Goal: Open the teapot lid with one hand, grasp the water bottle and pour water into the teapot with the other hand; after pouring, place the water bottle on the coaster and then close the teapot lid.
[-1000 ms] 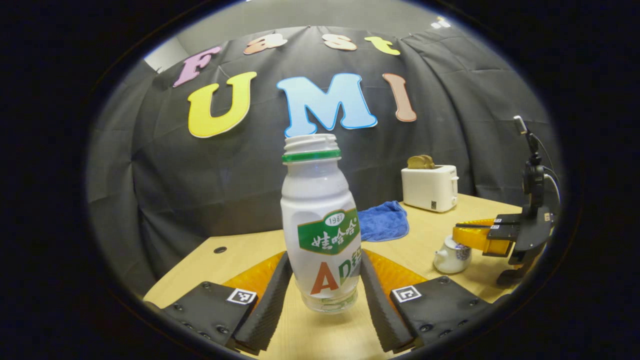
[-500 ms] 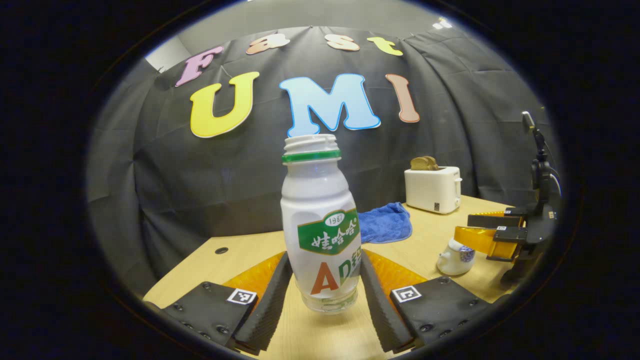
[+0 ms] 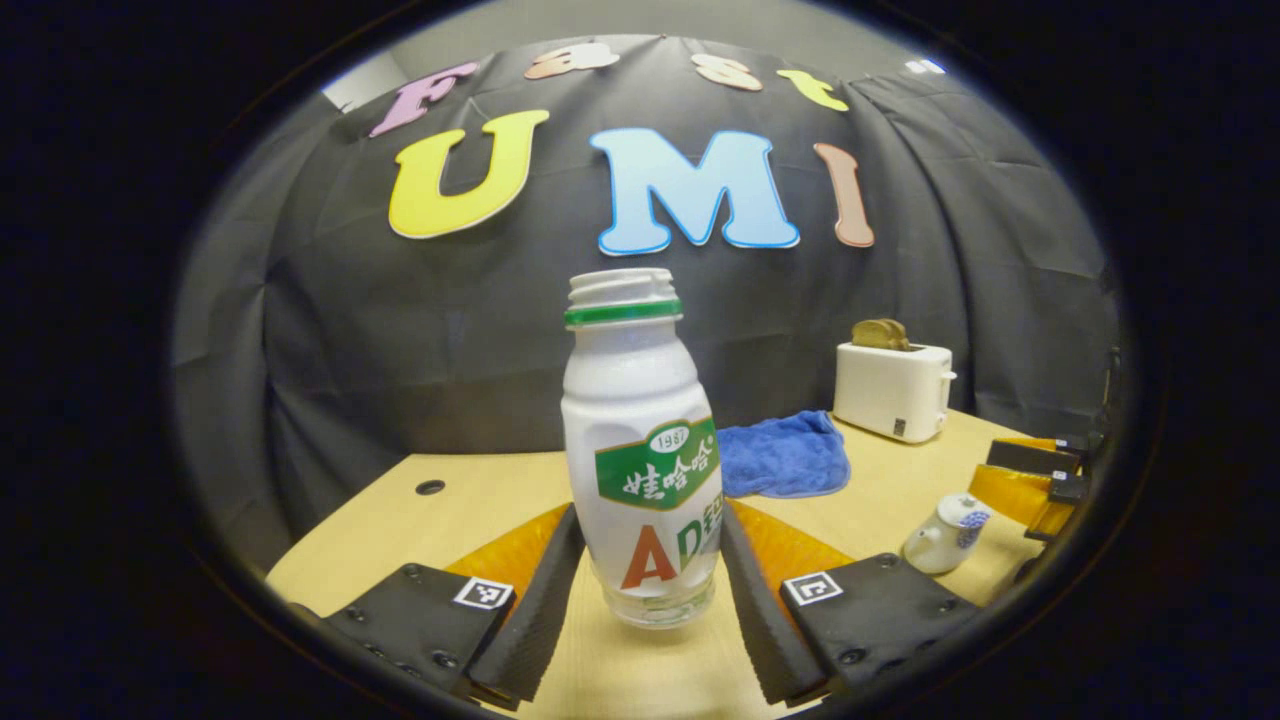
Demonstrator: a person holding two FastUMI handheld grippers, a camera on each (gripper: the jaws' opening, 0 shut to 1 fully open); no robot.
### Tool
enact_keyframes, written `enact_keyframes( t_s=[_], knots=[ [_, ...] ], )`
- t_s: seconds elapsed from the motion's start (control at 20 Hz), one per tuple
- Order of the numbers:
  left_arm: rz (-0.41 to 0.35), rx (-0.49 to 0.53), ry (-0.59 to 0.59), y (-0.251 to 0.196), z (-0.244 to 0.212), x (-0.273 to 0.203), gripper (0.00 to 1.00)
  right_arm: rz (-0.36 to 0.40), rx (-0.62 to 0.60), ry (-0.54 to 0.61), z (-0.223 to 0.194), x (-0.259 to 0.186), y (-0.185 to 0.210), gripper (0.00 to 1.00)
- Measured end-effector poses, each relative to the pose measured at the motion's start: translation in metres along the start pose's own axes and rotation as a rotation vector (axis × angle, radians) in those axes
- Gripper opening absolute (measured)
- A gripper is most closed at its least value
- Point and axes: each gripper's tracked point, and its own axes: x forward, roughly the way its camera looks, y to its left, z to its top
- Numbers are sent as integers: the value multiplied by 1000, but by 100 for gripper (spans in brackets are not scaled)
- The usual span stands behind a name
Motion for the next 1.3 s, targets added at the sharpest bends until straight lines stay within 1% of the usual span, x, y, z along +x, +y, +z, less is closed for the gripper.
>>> enact_keyframes(
  t_s=[0.1, 0.15, 0.2, 0.25, 0.3, 0.35, 0.4, 0.45, 0.7, 0.95, 1.0, 1.3],
  knots=[
    [-3, -32, 19, 3, -6, 14, 89, 2, 10, -7, 2, -1, 0, 74],
    [-3, -44, 28, 3, -10, 22, 83, 3, 14, -10, 4, -2, 0, 74],
    [-2, -47, 36, 4, -15, 30, 83, 2, 17, -13, 5, -2, -1, 74],
    [2, -42, 43, 5, -19, 37, 83, 1, 20, -16, 6, -3, -1, 74],
    [2, -34, 49, 5, -22, 43, 86, 0, 23, -16, 5, -3, -1, 74],
    [1, -28, 51, 4, -25, 49, 83, 0, 26, -15, 6, -3, -2, 74],
    [-4, -24, 50, 2, -26, 55, 86, 0, 30, -14, 6, -3, -2, 74],
    [-10, -21, 47, 0, -26, 61, 83, 1, 33, -13, 6, -3, -2, 74],
    [-7, 24, 60, -8, -37, 82, 83, -4, 46, -18, 9, -5, -4, 74],
    [-8, 10, 75, -13, -46, 92, 83, -4, 74, -16, 10, -5, -7, 74],
    [-5, 10, 78, -14, -48, 94, 89, -1, 84, -13, 10, -5, -8, 74],
    [1, 6, 78, -16, -47, 93, 89, -6, 120, -23, 14, -6, -12, 74]
  ],
)
